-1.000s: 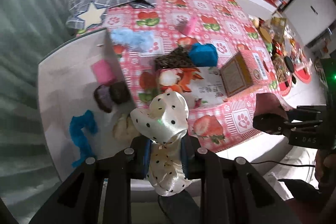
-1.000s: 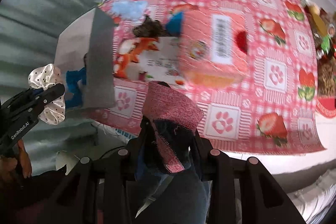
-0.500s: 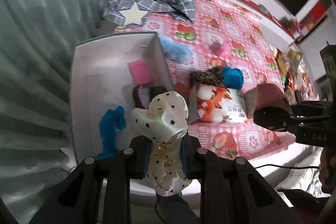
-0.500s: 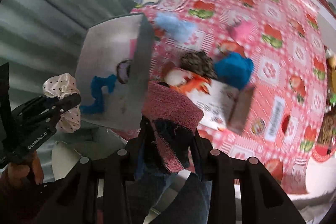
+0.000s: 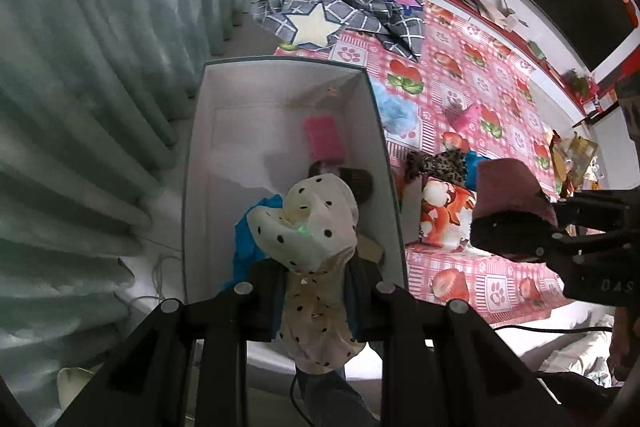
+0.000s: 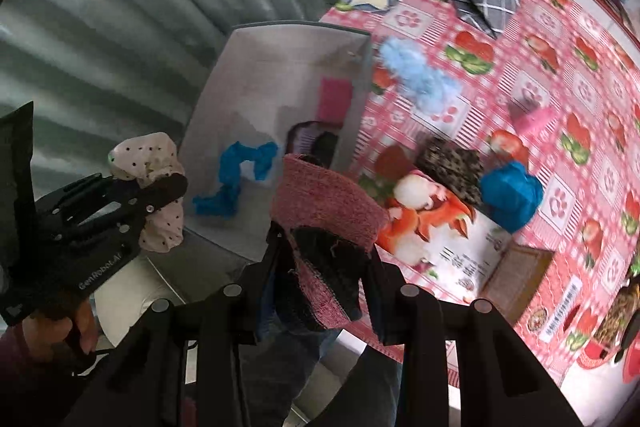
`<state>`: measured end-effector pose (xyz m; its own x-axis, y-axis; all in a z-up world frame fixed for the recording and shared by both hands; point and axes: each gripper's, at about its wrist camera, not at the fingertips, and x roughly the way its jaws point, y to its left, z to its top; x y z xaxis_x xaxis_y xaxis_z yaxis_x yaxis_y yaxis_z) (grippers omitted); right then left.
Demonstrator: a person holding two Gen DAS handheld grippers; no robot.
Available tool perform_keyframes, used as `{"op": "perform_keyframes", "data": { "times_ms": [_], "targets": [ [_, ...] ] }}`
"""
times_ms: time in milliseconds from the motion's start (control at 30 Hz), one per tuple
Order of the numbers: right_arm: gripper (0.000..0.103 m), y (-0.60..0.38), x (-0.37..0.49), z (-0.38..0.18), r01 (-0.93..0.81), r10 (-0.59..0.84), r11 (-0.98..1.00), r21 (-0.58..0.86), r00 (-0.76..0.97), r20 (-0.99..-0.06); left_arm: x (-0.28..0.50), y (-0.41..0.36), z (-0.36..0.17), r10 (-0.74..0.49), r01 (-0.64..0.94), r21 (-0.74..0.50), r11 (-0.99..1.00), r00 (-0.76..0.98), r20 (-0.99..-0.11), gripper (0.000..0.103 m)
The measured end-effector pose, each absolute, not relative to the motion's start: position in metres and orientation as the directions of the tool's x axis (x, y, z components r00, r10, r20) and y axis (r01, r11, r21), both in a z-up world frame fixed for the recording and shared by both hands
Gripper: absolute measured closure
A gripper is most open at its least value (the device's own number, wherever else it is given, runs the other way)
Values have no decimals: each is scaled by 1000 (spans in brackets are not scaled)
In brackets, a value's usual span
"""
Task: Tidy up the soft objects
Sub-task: 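Carry the polka-dot scrunchie and pink-black sock over the white box with both tools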
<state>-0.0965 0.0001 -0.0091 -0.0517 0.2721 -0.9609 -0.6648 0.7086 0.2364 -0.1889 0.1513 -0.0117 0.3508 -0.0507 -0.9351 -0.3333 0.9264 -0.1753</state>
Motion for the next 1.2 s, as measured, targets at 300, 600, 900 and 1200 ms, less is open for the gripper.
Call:
{"op": "perform_keyframes", "data": {
  "times_ms": [300,600,900,1200],
  "targets": [
    [65,15,-100,-8,-693,272,679,242,-68,-960,-189,154,-15,-47,-343,-171,924,342,-939,77],
    [65,16,-99,-10,-693,269,677,246,-77,-960,-188,154,-17,-47,-337,-165,927,332,-942,77],
    [65,21,-100,-15,-699,266,669,253,-93,-960,-186,157,-20,-46,-334,-161,929,326,-944,77],
    [65,34,-93,-18,-696,274,663,276,-118,-955,-176,164,-20,-37,-340,-155,928,329,-944,77]
  ]
}}
